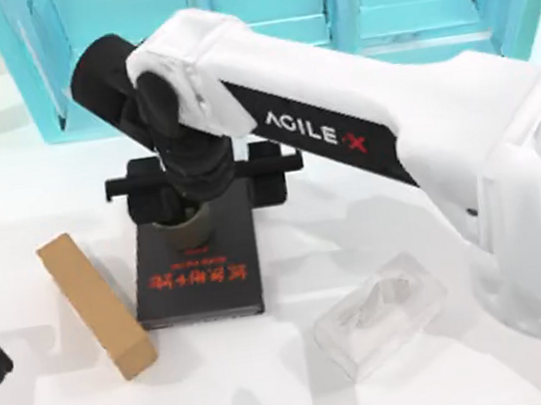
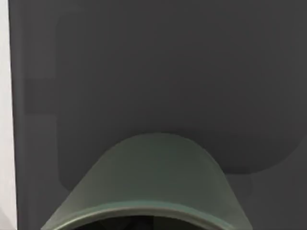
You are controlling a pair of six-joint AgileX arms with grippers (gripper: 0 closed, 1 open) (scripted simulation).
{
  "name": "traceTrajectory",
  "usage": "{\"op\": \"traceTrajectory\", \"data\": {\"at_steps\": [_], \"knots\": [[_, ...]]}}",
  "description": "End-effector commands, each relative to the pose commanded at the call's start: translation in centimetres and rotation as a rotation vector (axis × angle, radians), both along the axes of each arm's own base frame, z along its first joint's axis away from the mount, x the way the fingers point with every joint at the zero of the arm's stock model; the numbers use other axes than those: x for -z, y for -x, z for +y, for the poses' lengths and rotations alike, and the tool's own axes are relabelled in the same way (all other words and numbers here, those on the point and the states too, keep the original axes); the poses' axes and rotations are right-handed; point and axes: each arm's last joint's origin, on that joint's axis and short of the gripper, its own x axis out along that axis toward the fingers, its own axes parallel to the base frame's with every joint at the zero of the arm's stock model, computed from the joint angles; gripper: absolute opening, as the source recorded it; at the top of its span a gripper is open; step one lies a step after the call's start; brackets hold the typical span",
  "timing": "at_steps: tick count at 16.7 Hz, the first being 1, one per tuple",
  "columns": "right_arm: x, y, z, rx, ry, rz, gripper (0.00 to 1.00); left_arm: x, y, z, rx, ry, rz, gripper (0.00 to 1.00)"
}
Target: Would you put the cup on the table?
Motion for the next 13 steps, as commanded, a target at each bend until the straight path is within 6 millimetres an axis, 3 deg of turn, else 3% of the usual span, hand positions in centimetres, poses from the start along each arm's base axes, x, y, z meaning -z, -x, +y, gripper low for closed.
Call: {"op": "traceTrajectory", "data": {"at_steps": [7, 13], "knots": [[0.00, 0.00, 0.00, 0.000, 0.000, 0.000, 0.02, 0.00, 0.00, 0.00, 0.000, 0.000, 0.000, 1.00], [0.00, 0.00, 0.00, 0.000, 0.000, 0.000, 0.00, 0.00, 0.00, 0.00, 0.000, 0.000, 0.000, 1.00]]}}
